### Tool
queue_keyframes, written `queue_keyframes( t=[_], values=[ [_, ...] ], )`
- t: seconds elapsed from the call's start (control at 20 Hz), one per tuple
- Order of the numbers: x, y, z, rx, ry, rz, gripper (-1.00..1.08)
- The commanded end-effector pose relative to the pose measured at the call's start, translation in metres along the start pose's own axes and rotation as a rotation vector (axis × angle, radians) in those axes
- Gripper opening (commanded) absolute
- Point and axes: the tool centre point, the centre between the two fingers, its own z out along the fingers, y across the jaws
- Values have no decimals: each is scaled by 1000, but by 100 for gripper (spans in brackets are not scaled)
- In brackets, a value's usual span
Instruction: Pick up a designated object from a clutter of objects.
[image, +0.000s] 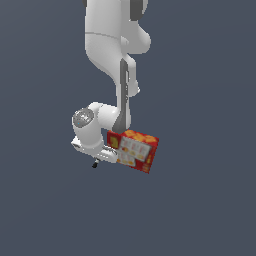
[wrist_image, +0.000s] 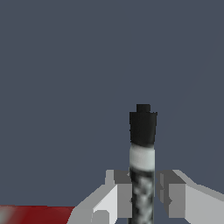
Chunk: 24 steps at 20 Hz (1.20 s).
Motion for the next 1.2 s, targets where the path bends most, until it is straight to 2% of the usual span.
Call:
queue_keyframes(
  t=[0.0,0.5,1.15],
  values=[
    [-6,-3,2,0,-14,-6,-100],
    [-16,-7,-45,0,-14,-6,-100],
    [-41,-14,-168,0,-15,-6,-100]
  ],
)
